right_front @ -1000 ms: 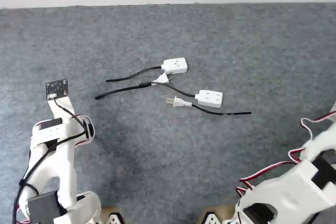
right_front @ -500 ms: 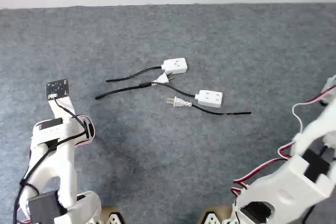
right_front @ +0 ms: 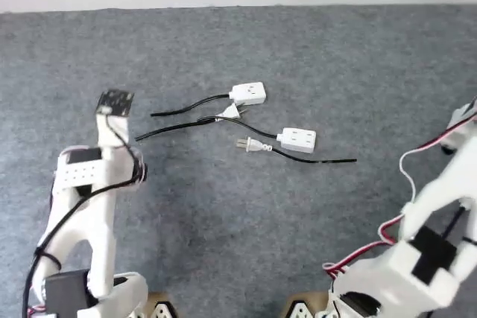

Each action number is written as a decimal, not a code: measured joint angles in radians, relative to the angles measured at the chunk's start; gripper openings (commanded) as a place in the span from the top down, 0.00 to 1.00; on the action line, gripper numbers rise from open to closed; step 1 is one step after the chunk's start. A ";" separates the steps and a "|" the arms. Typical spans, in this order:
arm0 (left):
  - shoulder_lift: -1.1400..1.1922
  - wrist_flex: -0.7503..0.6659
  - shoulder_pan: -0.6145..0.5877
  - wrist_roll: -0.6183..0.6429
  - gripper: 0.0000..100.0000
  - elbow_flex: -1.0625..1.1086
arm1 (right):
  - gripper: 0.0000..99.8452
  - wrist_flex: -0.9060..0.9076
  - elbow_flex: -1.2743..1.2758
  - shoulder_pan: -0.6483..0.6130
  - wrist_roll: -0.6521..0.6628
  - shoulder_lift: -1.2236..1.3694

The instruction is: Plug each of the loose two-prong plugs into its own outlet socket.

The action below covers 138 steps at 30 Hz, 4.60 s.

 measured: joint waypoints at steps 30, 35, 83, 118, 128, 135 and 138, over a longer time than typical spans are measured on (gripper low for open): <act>0.331 0.270 0.499 -0.354 0.83 -0.588 | 0.91 -0.859 1.416 -0.213 -0.005 -0.660; 0.333 0.201 0.496 -0.209 0.83 -0.506 | 0.75 -0.904 1.412 -0.351 -0.269 -0.660; -0.506 -0.391 0.313 -0.206 0.83 0.557 | 0.77 -0.384 0.132 -0.683 0.997 0.419; -0.506 -0.390 0.313 -0.250 0.83 0.557 | 0.77 -0.345 0.026 -0.750 1.412 0.569; -0.506 -0.390 0.313 -0.250 0.83 0.557 | 0.96 -0.341 -0.066 -0.750 1.289 0.640; -0.506 -0.390 0.313 -0.250 0.83 0.557 | 0.99 -0.342 -0.077 -0.761 1.143 0.654; -0.506 -0.390 0.305 -0.250 0.83 0.557 | 0.99 -0.338 -0.075 -0.772 1.054 0.637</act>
